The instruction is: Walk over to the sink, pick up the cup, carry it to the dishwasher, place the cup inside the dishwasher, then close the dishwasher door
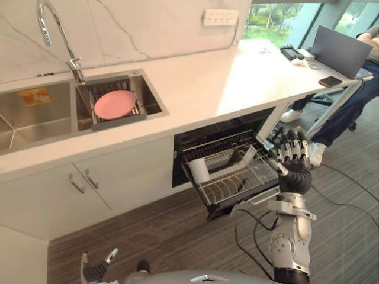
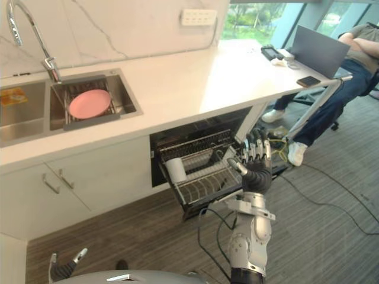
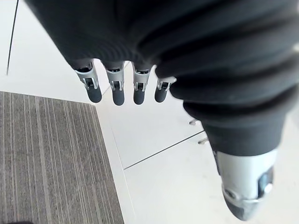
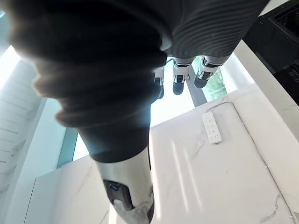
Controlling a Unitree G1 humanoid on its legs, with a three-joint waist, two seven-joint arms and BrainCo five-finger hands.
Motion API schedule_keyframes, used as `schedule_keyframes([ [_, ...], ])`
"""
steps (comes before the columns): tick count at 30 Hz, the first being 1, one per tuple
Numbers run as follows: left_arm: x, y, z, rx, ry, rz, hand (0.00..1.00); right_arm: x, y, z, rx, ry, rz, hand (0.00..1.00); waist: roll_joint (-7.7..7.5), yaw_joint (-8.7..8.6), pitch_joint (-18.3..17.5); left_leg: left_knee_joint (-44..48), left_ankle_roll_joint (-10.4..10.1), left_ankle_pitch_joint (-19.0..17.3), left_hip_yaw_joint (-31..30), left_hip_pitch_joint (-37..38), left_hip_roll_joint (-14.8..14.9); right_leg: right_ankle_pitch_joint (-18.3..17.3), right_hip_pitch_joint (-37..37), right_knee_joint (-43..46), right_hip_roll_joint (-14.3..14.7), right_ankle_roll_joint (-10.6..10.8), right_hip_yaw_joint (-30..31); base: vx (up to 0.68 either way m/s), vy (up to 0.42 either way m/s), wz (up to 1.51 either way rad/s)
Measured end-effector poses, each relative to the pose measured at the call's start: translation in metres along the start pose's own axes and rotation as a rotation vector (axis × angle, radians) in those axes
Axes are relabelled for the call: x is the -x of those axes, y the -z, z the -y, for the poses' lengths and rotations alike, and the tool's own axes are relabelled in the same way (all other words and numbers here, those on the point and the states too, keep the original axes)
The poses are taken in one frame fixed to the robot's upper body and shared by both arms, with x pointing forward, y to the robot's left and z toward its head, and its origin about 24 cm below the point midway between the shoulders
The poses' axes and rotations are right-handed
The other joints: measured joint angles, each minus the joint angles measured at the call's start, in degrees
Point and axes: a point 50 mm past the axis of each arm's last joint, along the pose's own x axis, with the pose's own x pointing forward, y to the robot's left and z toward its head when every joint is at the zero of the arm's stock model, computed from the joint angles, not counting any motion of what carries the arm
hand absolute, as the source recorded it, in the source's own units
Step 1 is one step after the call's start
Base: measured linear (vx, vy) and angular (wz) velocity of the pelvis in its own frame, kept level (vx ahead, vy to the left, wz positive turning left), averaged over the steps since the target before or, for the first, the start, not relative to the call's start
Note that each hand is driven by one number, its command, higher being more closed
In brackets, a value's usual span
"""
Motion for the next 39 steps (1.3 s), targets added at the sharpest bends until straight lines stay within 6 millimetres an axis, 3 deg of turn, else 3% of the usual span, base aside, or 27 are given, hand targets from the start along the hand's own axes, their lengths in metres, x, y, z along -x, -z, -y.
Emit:
schedule_keyframes([
  [3,-0.002,0.0,0.001,0.032,0.041,-0.023,0.0,-0.001,-0.001,0.003,-0.01,0.009,-0.003,0.0,0.31,-0.02,-0.23,0.0,0.01,-0.08,-0.89,-0.2,-0.05,-1.42,-0.03,0.46,0.84,-0.16,2.63,0.02,-0.022,0.23],
  [7,0.0,0.014,-0.003,0.138,0.062,-0.117,0.0,0.0,0.002,0.007,-0.109,0.046,-0.02,0.0,0.15,1.04,-0.28,2.61,0.53,0.84,-6.42,-3.34,-0.79,-5.11,-0.19,3.26,1.67,-1.07,3.8,0.06,-0.034,0.74],
  [10,0.001,0.024,-0.013,0.199,0.027,-0.156,0.0,-0.006,0.006,0.008,-0.114,0.045,-0.032,0.0,-0.1,2.84,0.74,10.25,2.88,0.05,-2.21,-8.09,-2.0,-6.82,1.93,5.46,1.06,-0.88,0.0,0.03,0.019,1.33],
  [11,0.002,0.027,-0.018,0.222,0.002,-0.169,0.0,-0.01,0.006,0.007,-0.116,0.039,-0.03,0.0,0.18,3.26,1.57,10.98,4.67,-0.26,1.0,-7.9,-2.16,-8.17,4.13,5.64,0.99,-0.44,-1.57,-0.08,0.075,1.25],
  [13,0.006,0.035,-0.024,0.237,-0.017,-0.193,0.0,-0.016,0.006,0.003,-0.121,0.019,-0.025,0.0,0.52,4.67,1.7,8.4,5.42,-2.46,4.22,-6.16,-2.31,-10.56,5.4,6.57,0.35,-0.82,-4.38,-0.12,0.043,0.99],
  [15,0.014,0.047,-0.027,0.225,-0.015,-0.235,0.0,-0.019,0.001,0.002,-0.118,0.011,-0.002,0.0,-1.21,4.13,1.15,5.26,6.5,-3.68,9.1,-3.53,-3.65,-11.13,5.98,5.64,-1.14,-0.63,-4.63,-0.02,0.02,0.84],
  [16,0.02,0.052,-0.021,0.234,-0.002,-0.261,0.0,-0.022,-0.005,0.004,-0.091,-0.006,0.009,0.0,0.75,3.99,0.99,1.28,5.06,-0.55,8.97,-0.19,-3.28,-11.46,5.86,6.59,-0.26,-0.76,-3.73,0.07,0.023,0.75],
  [17,0.021,0.052,-0.017,0.24,0.007,-0.273,0.0,-0.021,-0.004,0.007,-0.084,0.001,0.001,0.0,1.24,3.2,1.2,-0.42,4.77,2.37,8.61,0.28,-3.64,-11.89,6.19,7.1,-0.34,-0.44,-3.84,0.04,0.021,0.53],
  [20,0.02,0.051,-0.014,0.229,0.024,-0.281,0.0,-0.017,0.001,0.007,-0.088,0.039,-0.021,0.0,1.11,3.04,1.24,-0.4,5.13,1.63,7.76,0.43,-4.75,-11.45,6.24,8.25,-1.26,-0.26,-3.51,0.04,0.04,0.14],
  [24,0.015,0.04,-0.005,0.148,0.109,-0.227,0.0,-0.01,0.004,0.009,-0.085,0.061,-0.041,0.0,1.1,1.5,1.24,-0.41,5.3,0.17,7.3,0.58,-5.28,-12.78,0.96,20.99,-4.16,-4.05,-0.49,0.06,0.074,0.07],
  [25,0.013,0.039,-0.007,0.121,0.119,-0.216,0.0,-0.005,0.006,0.01,-0.076,0.072,-0.061,0.0,1.19,0.41,1.35,-0.39,5.68,-0.15,6.03,0.94,-4.6,-12.08,-2.96,28.36,-4.12,-8.09,4.11,0.04,0.047,0.26],
  [26,0.012,0.038,-0.009,0.116,0.116,-0.211,0.0,-0.003,0.007,0.011,-0.067,0.076,-0.069,0.0,1.46,0.03,1.38,-0.38,5.81,-0.38,5.61,1.16,-4.24,-12.22,-4.01,30.06,-3.27,-8.56,7.01,0.04,0.031,0.37],
  [27,0.01,0.038,-0.013,0.102,0.113,-0.205,0.0,0.001,0.009,0.011,-0.063,0.087,-0.081,0.0,1.01,-0.57,1.75,-0.39,5.73,-0.4,4.61,1.23,-3.86,-13.79,-4.81,29.54,-1.27,-7.02,11.07,0.03,-0.013,0.44],
  [28,0.005,0.036,-0.021,0.082,0.099,-0.195,0.0,0.004,0.011,0.009,-0.071,0.097,-0.087,0.0,-1.12,-1.18,1.77,-0.38,5.53,-0.26,3.51,1.22,-3.89,-14.39,-5.07,25.75,1.18,-6.31,14.71,0.05,-0.069,0.5],
  [29,0.0,0.034,-0.028,0.065,0.088,-0.19,0.0,0.004,0.01,0.008,-0.074,0.1,-0.083,0.0,-3.3,-1.16,1.82,-0.38,5.4,-0.2,3.08,1.35,-4.6,-12.52,-5.03,20.87,2.26,-6.47,15.61,0.05,-0.09,0.39],
  [30,-0.001,0.033,-0.028,0.064,0.089,-0.191,0.0,0.003,0.008,0.009,-0.068,0.104,-0.08,0.0,-3.65,-0.92,1.79,-0.38,5.26,-0.14,2.92,1.48,-4.85,-12.66,-4.63,19.65,2.26,-6.23,15.22,0.09,-0.091,0.16],
  [32,0.001,0.032,-0.02,0.081,0.102,-0.198,0.0,-0.003,0.003,0.005,-0.072,0.089,-0.048,0.0,-3.17,-0.36,1.76,-0.38,4.7,0.07,3.16,1.34,-5.22,-12.4,-2.06,13.54,2.52,-4.59,16.01,0.07,-0.046,-0.06],
  [33,0.001,0.032,-0.019,0.089,0.102,-0.2,0.0,-0.006,0.002,0.004,-0.078,0.084,-0.038,0.0,-2.4,-0.37,2.02,-0.38,4.65,0.16,3.32,1.11,-5.33,-11.79,-1.07,10.68,2.59,-2.58,16.45,0.02,-0.032,-0.1],
  [39,0.003,0.032,-0.01,0.108,0.122,-0.215,0.0,-0.008,-0.005,0.013,-0.04,0.102,-0.032,0.0,1.46,-0.91,2.34,-0.38,4.66,0.17,3.3,1.15,-5.1,-10.58,0.09,8.01,3.19,-1.93,16.51,0.03,-0.012,-0.02],
])
